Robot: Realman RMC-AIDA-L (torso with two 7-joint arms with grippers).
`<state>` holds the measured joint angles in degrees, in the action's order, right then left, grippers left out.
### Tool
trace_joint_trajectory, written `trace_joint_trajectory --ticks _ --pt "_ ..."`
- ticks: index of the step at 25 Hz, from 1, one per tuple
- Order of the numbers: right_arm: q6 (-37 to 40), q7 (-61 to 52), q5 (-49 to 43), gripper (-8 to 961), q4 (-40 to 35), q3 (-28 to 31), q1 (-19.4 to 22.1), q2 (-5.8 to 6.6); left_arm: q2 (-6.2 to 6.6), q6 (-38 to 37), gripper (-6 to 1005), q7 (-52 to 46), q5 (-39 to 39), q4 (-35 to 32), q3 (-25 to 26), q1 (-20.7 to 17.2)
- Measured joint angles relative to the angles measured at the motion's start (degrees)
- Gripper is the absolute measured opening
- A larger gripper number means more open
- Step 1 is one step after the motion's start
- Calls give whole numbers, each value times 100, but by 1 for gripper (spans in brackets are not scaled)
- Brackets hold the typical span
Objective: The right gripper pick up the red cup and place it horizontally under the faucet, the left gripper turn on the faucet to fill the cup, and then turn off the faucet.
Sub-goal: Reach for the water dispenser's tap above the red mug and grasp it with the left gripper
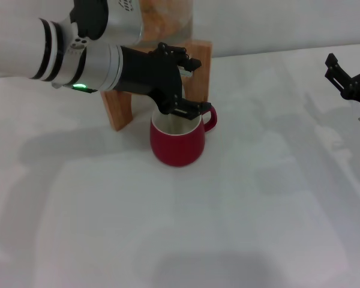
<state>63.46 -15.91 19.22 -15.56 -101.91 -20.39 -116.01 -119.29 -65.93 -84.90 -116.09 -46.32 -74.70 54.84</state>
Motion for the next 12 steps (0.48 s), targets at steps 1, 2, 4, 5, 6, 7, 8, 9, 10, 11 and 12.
trace_joint_trajectory --ticks 1,2,4,5,6,7,8,9,10,11,12 --pt "0 0 1 843 0 2 0 0 0 -12 788 -1 -1 0 0 0" --pt "0 0 1 843 0 5 0 0 1 -27 788 -2 -2 0 0 0" --pt "0 0 2 843 0 5 0 0 2 -57 788 -7 -3 -2 1 0" --pt "0 0 2 843 0 5 0 0 2 -60 788 -16 -5 -12 0 0" --pt "0 0 2 843 0 5 0 0 2 -64 788 -27 -8 -26 0 -2" --pt "0 0 3 843 0 5 0 0 5 -82 788 -55 -12 -68 0 -18" --pt "0 0 3 843 0 5 0 0 5 -82 788 -55 -12 -68 0 -18" --pt "0 0 3 843 0 6 0 0 8 -97 788 -73 -14 -98 -1 -34" --pt "0 0 3 843 0 7 0 0 14 -116 788 -92 -20 -148 -1 -62" --pt "0 0 3 843 0 9 0 2 16 -131 788 -119 -29 -184 -1 -83" --pt "1 0 3 843 0 11 0 4 17 -141 788 -136 -40 -201 -1 -96"
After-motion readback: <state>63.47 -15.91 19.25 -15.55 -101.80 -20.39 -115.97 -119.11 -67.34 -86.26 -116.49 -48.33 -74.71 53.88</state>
